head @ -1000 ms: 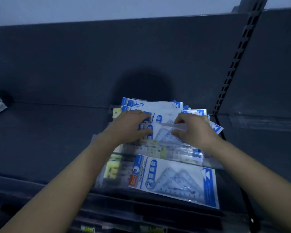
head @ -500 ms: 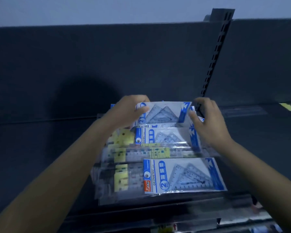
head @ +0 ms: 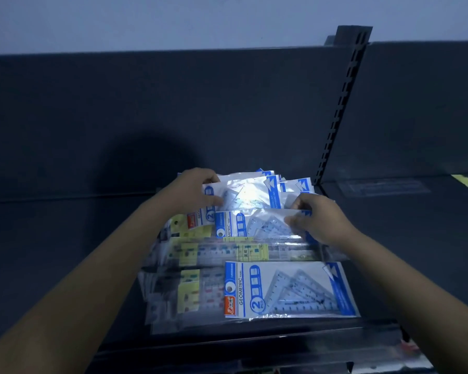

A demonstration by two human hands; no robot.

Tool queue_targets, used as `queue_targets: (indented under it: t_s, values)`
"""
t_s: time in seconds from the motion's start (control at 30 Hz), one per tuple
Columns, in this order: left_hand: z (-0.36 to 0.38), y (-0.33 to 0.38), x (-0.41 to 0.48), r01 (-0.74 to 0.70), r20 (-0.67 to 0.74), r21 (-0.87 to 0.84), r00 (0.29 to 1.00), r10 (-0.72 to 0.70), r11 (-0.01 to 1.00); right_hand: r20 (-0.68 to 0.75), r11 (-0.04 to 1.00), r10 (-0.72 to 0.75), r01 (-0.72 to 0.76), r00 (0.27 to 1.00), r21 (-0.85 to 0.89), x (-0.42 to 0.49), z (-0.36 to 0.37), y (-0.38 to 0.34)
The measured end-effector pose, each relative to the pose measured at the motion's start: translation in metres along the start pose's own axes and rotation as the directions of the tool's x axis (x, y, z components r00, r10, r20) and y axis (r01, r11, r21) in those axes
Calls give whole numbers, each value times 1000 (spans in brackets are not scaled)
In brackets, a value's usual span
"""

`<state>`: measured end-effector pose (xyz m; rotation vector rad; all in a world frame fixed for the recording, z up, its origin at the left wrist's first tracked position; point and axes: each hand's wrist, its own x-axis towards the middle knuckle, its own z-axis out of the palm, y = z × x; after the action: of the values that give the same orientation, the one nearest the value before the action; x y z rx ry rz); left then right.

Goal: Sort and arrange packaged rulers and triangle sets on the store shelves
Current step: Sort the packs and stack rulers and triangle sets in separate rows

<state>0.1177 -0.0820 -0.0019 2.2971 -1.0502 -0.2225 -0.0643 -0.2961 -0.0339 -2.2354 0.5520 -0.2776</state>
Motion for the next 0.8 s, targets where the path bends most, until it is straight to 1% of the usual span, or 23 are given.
queue_targets:
  t_s: [0.07,0.1,0.17,0.23,0.3,0.4,0.43,0.5,0.53,0.6,0.67,0.73,0.8]
  values:
    - [0,4,3,-14,27,57,1000,12,998,-30,976,-44,49,999,211,1,-4,-3]
    - [-1,6,4,-22,25,56,999,21,998,-76,965,-67,84,995,248,2,-8,-4]
    - [-4,8,5,-23,-17,-5,1000,23,1000,-171,963,-129,165,977,214,4,-17,-6]
    - [-10,12,7,-38,-83,-51,996,33,998,-225,948,-185,234,957,217,5,-29,-10]
    - [-16,19,11,-75,-123,-45,990,69,996,-239,920,-187,256,953,298,3,-40,-12]
    - [-16,38,19,-167,-137,-39,978,160,985,-221,891,-162,239,962,387,-8,-57,-12]
    - [-13,46,21,-205,-119,-58,973,197,977,-221,889,-159,237,962,393,-12,-62,-10]
    - [-4,62,27,-257,-39,-164,966,254,952,-240,895,-147,233,960,381,-22,-70,-4]
    - [3,70,31,-257,12,-225,964,266,940,-258,898,-135,228,957,376,-27,-73,0]
    - [19,86,39,-227,118,-295,955,271,928,-318,894,-97,223,943,388,-38,-77,11]
    - [37,103,46,-221,212,-345,928,306,912,-379,887,-43,210,924,411,-50,-82,25]
    - [53,123,50,-232,288,-401,887,362,886,-395,867,19,182,918,464,-63,-90,39]
    - [71,146,52,-243,331,-429,854,402,870,-401,844,74,157,913,514,-79,-103,54]
